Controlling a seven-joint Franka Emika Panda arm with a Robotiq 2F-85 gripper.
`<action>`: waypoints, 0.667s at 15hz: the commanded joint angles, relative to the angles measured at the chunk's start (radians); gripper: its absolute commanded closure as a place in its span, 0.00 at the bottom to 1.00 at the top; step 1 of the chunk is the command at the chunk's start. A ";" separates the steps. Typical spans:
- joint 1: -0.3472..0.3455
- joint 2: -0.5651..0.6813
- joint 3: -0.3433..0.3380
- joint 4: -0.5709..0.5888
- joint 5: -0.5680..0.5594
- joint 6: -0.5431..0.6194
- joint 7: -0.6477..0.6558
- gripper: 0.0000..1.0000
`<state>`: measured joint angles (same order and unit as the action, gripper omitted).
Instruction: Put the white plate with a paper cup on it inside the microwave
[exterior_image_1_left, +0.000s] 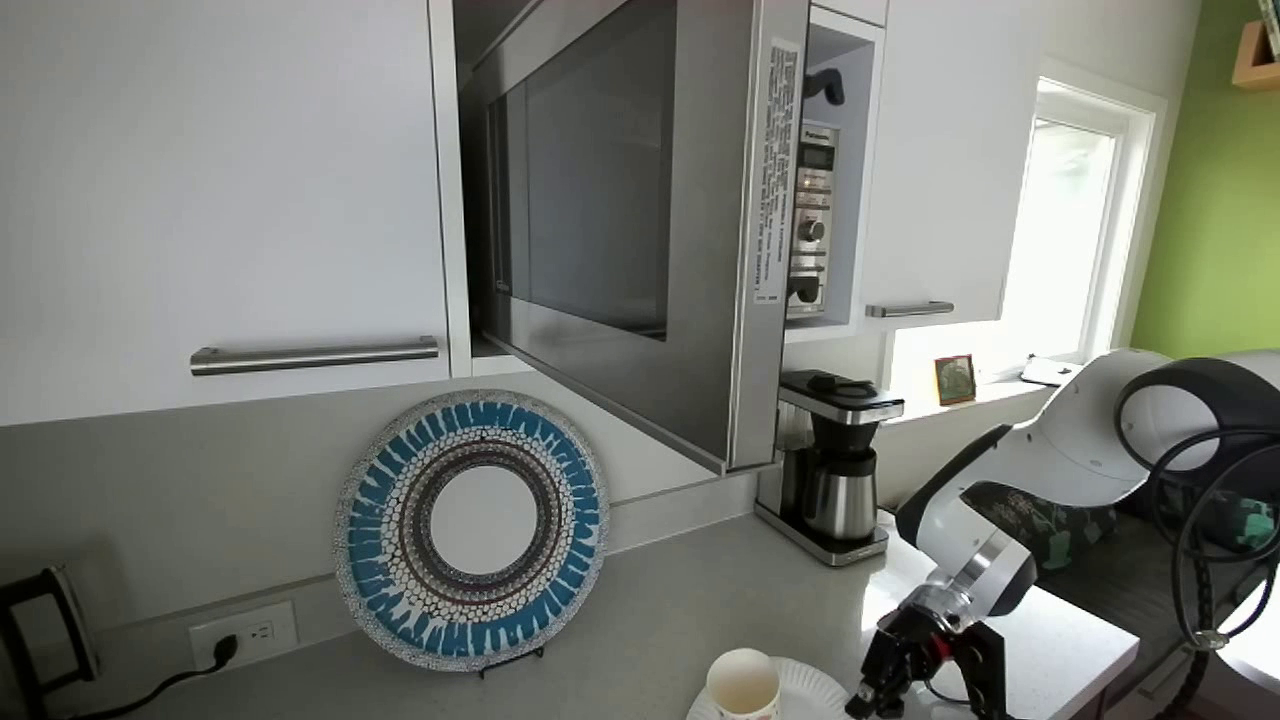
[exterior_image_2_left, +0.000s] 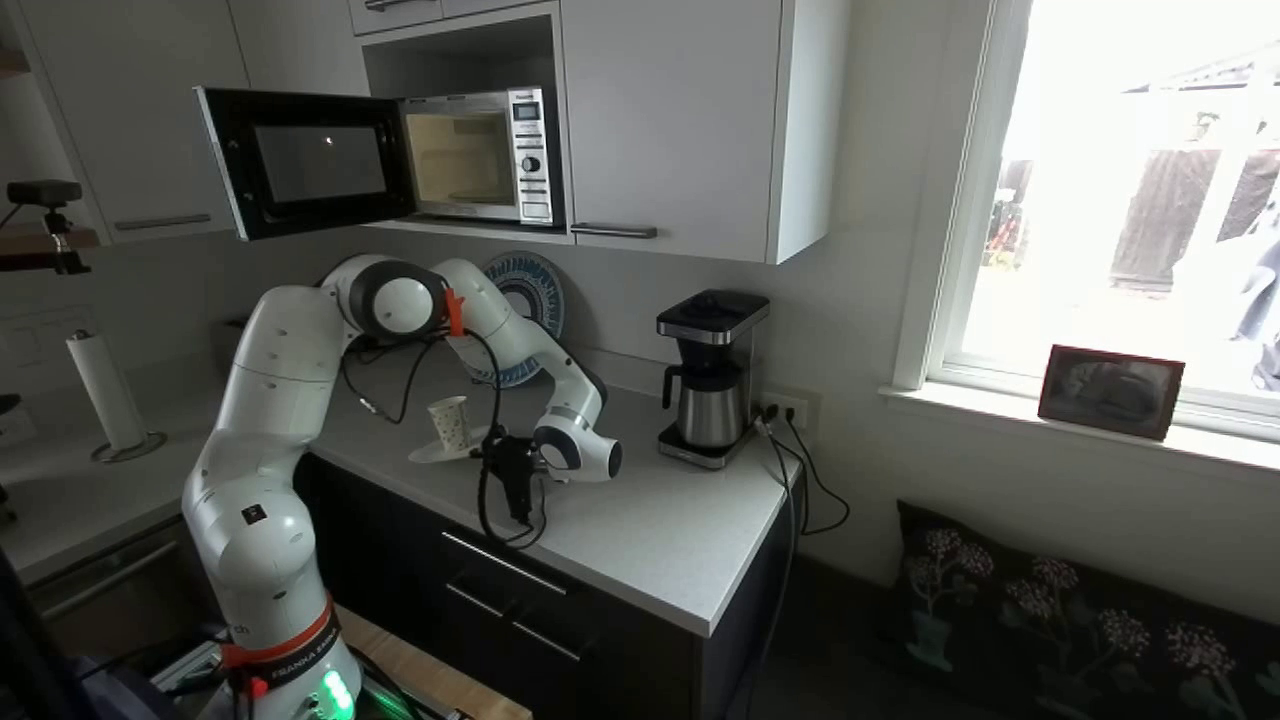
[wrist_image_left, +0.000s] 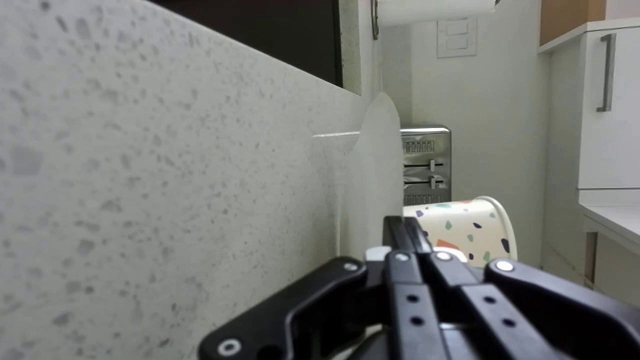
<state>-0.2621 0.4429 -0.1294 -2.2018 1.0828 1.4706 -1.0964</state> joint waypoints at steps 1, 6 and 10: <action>-0.011 0.079 -0.003 -0.003 0.042 -0.028 -0.124 1.00; -0.025 0.081 -0.012 -0.002 0.066 -0.080 -0.151 1.00; -0.039 0.068 -0.024 0.002 0.081 -0.135 -0.173 1.00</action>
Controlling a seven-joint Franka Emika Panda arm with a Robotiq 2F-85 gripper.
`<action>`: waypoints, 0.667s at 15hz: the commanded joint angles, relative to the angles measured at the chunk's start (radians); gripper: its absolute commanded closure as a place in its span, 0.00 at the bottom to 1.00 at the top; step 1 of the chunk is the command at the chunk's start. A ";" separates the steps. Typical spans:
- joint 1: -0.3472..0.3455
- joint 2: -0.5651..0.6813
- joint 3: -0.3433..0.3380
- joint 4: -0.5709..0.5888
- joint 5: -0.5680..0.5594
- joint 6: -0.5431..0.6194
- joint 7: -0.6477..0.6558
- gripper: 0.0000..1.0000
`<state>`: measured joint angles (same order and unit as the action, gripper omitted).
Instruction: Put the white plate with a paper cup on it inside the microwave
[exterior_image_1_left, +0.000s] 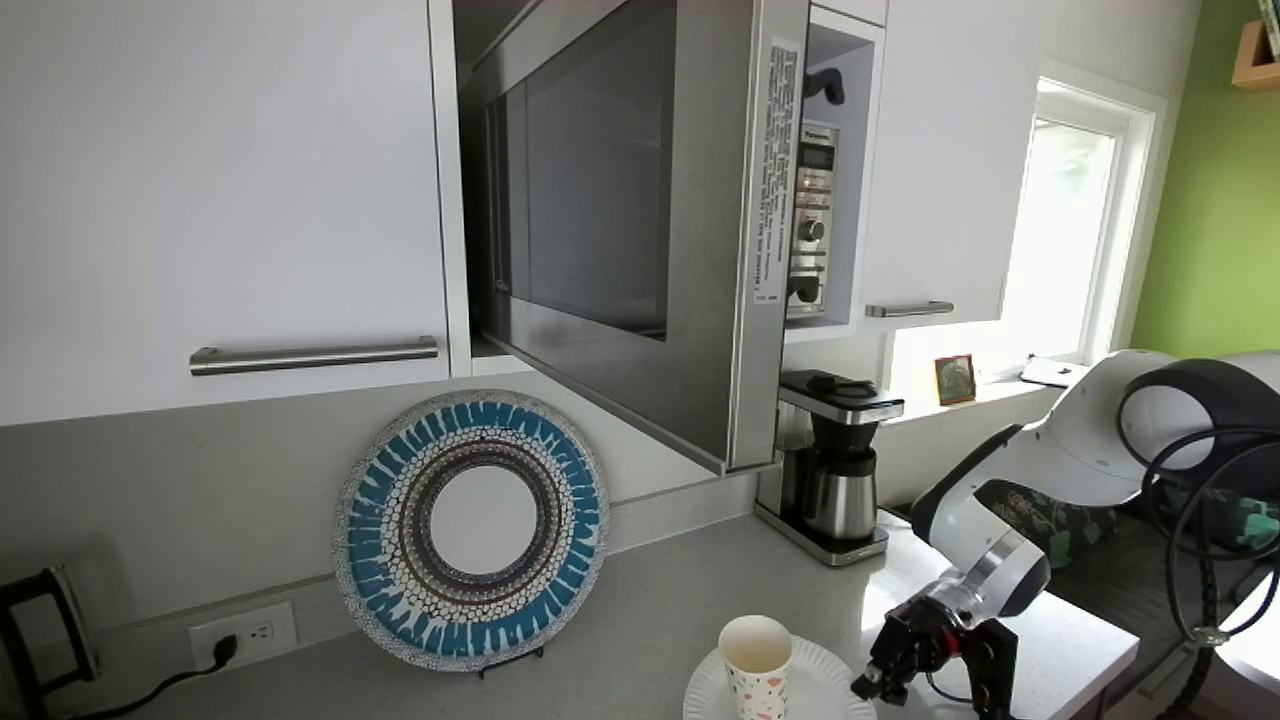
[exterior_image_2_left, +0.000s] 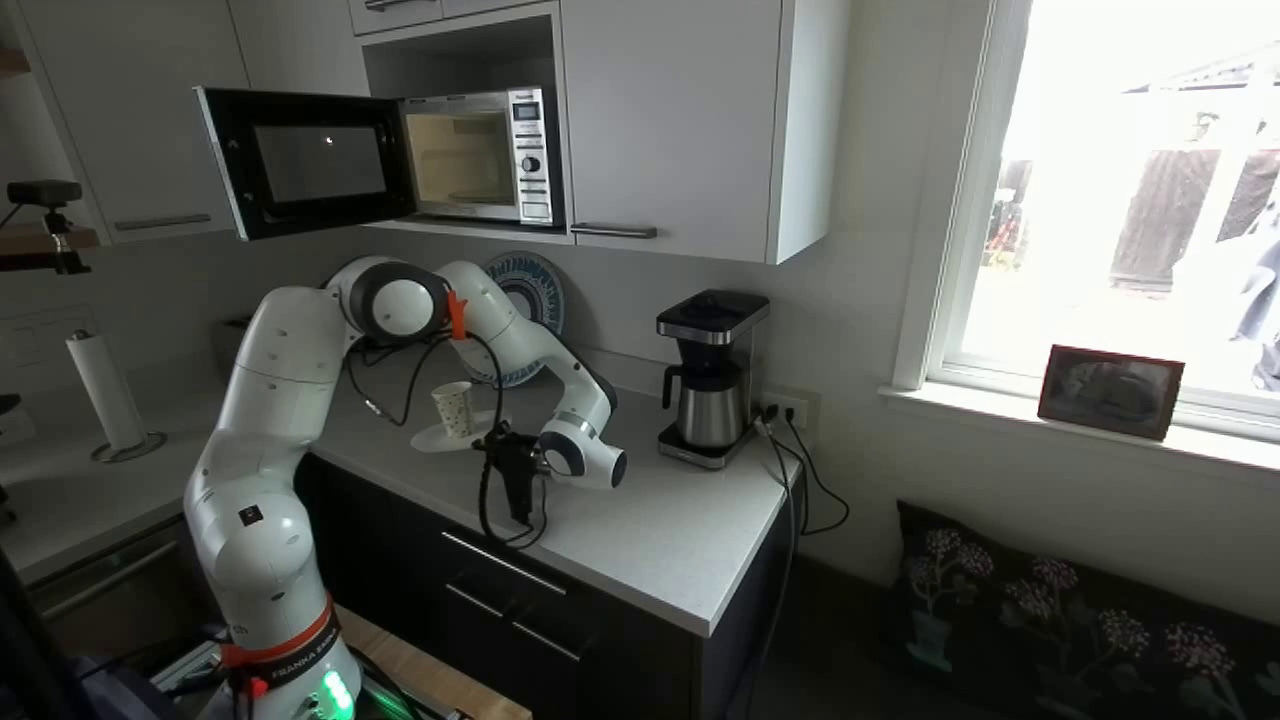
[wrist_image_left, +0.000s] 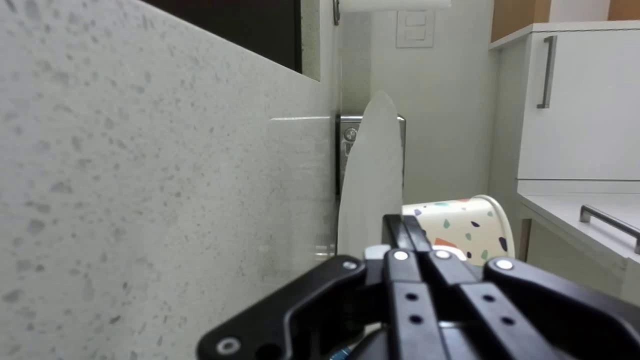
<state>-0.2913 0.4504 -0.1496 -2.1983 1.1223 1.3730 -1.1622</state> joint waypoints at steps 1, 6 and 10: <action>-0.010 0.054 -0.009 0.000 0.041 -0.049 -0.105 1.00; -0.010 0.028 -0.025 0.010 0.028 -0.110 -0.085 1.00; -0.006 0.009 -0.030 0.017 0.022 -0.142 -0.068 1.00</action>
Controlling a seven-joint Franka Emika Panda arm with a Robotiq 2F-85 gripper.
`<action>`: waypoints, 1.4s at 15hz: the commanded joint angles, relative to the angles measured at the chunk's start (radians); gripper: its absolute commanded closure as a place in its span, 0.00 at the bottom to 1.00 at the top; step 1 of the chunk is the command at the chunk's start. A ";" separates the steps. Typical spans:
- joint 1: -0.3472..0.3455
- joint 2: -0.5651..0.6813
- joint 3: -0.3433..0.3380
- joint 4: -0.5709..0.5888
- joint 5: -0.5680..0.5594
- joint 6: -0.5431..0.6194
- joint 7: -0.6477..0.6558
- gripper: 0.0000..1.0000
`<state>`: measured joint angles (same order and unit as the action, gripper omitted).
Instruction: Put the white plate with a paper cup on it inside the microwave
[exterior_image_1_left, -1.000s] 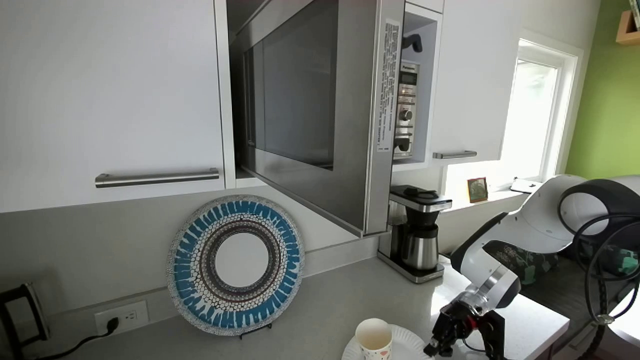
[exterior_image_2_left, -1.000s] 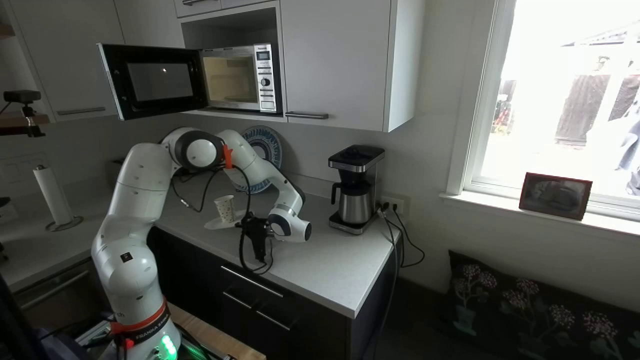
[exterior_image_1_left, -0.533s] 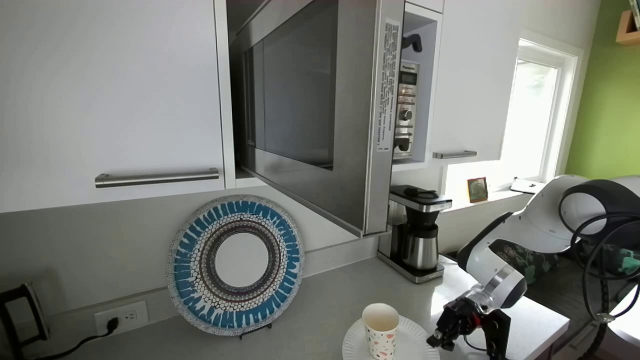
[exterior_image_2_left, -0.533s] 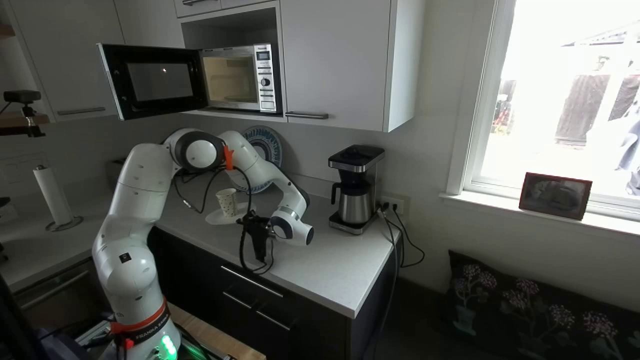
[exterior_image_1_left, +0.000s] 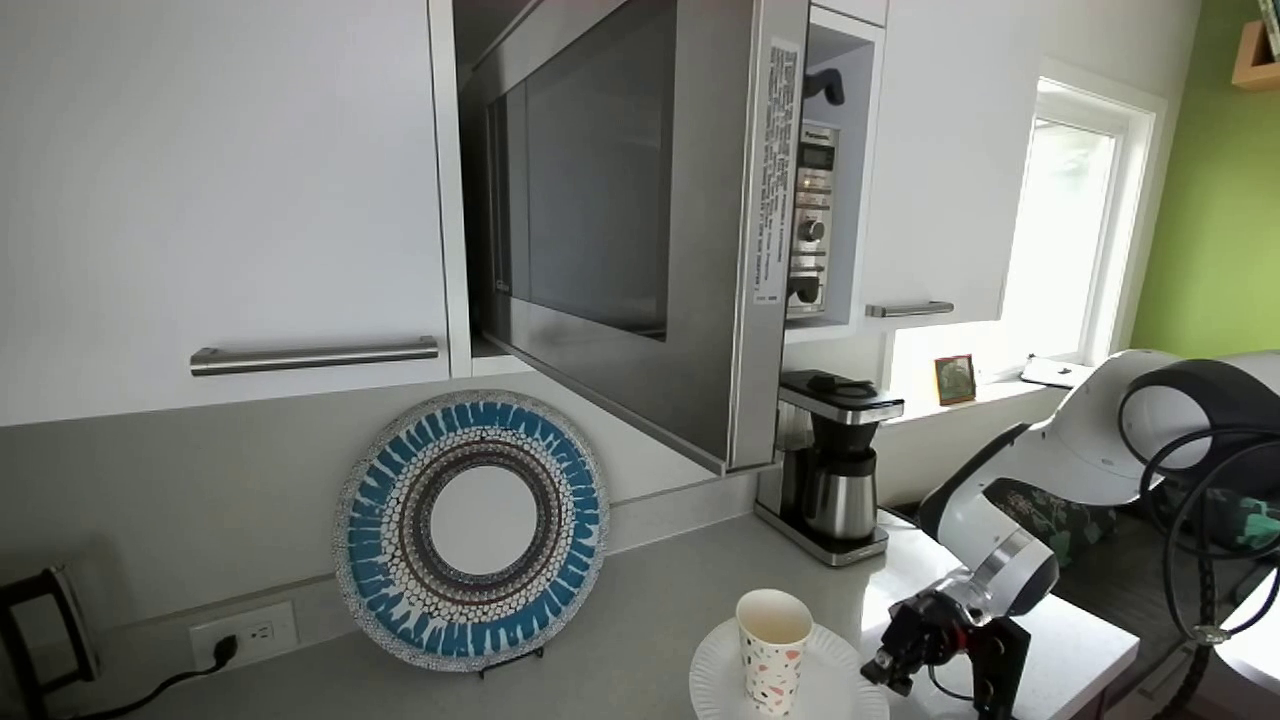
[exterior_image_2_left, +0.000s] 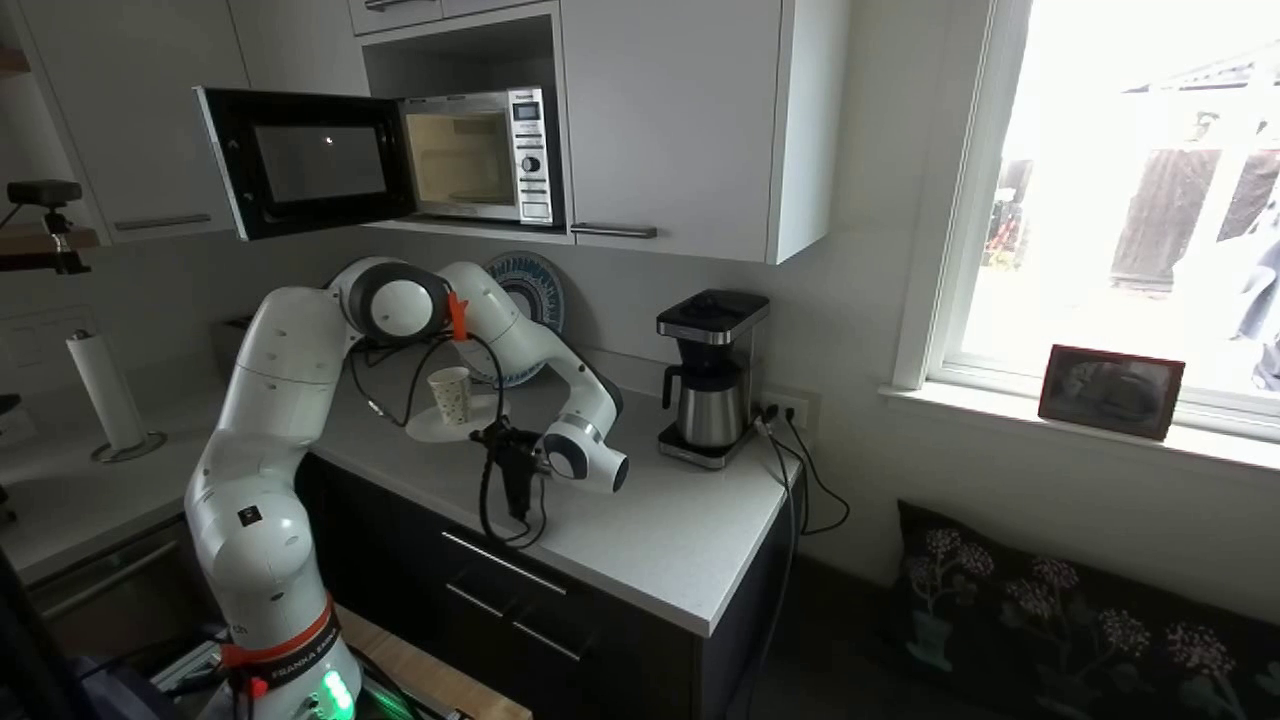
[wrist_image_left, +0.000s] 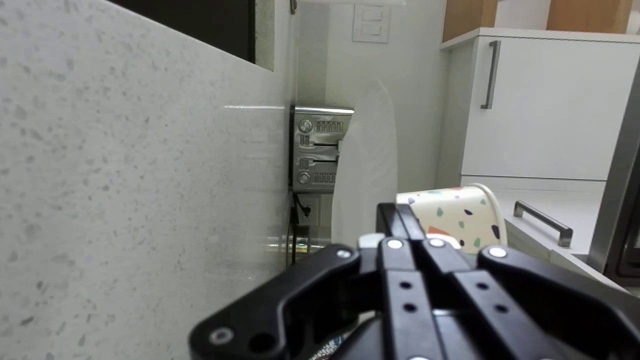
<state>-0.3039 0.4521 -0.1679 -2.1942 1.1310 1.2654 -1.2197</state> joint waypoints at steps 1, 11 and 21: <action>0.006 0.005 -0.014 0.018 0.014 -0.044 0.002 1.00; 0.019 -0.041 -0.026 0.077 -0.009 -0.077 0.101 1.00; 0.016 -0.015 -0.022 0.077 0.001 -0.077 0.074 1.00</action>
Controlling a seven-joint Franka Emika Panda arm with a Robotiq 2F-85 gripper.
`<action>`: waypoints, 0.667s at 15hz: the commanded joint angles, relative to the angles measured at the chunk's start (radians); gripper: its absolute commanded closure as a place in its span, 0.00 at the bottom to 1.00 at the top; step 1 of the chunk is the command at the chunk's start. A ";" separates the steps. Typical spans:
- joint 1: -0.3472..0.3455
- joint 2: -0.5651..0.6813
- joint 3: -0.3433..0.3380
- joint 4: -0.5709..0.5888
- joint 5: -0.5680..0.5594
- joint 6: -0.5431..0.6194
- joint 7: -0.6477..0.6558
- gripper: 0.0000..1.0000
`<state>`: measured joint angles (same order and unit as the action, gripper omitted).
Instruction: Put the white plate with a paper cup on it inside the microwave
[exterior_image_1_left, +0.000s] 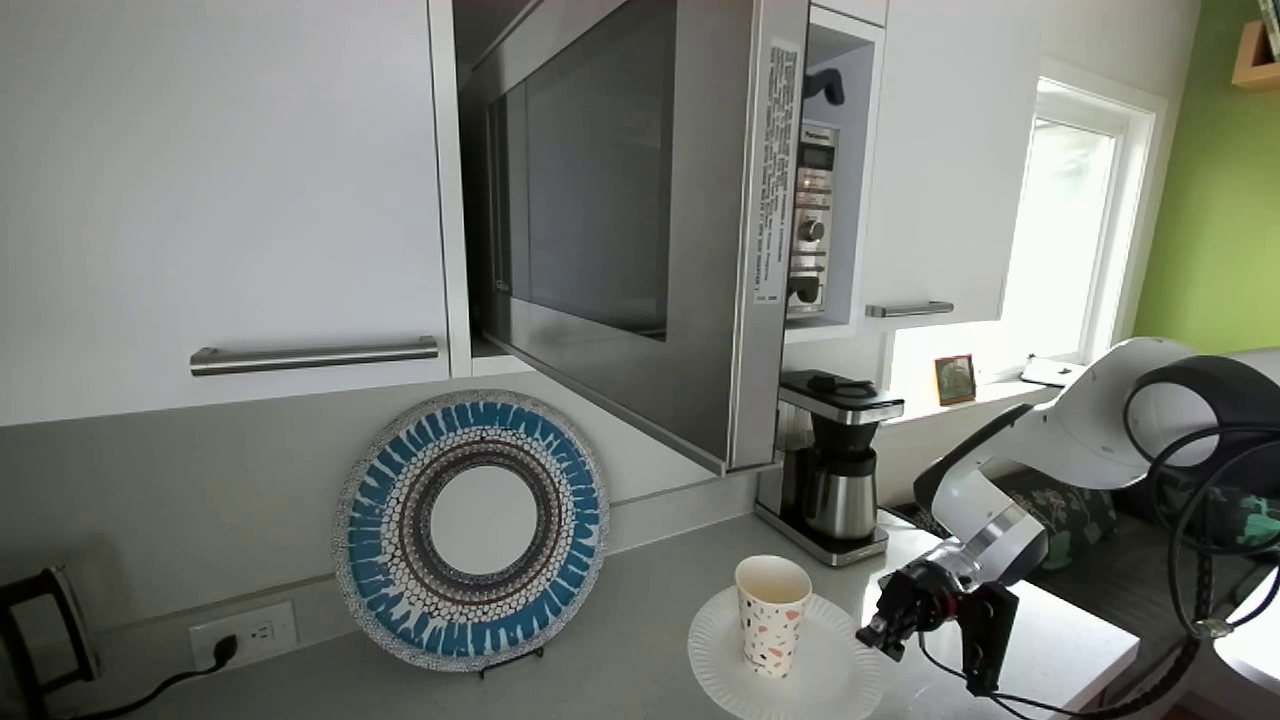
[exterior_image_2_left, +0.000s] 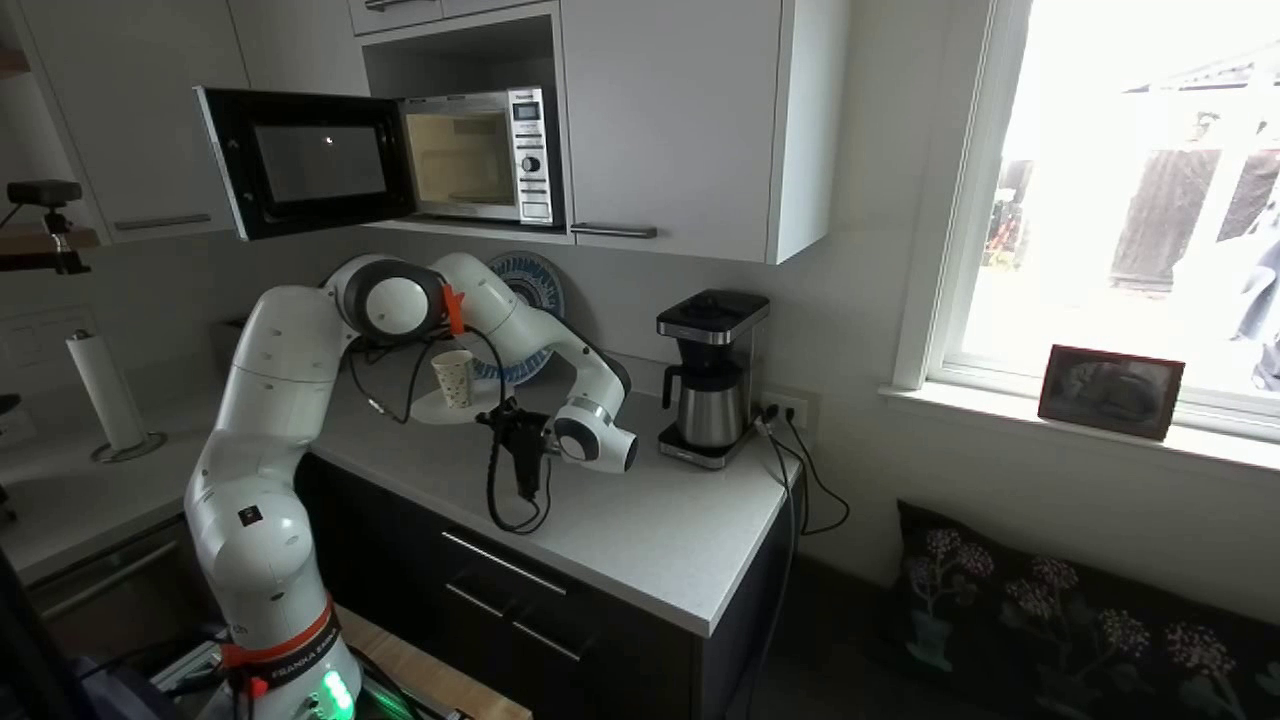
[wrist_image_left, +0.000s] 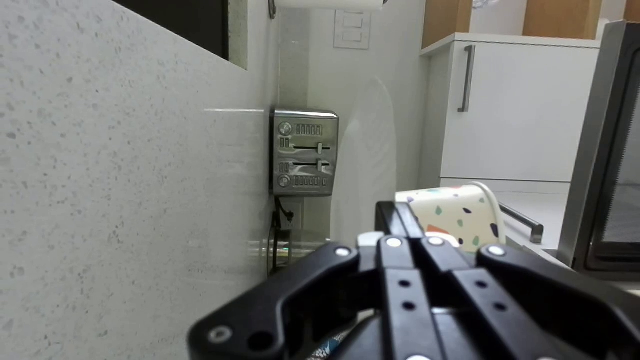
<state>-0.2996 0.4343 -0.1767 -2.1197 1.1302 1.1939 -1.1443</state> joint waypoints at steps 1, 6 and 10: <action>0.009 -0.006 -0.016 0.004 0.009 -0.009 0.008 1.00; -0.001 -0.058 -0.026 0.033 0.024 -0.042 0.049 1.00; -0.007 -0.089 -0.036 0.060 0.071 -0.103 0.112 1.00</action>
<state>-0.3039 0.3725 -0.1997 -2.0661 1.1654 1.1303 -1.0854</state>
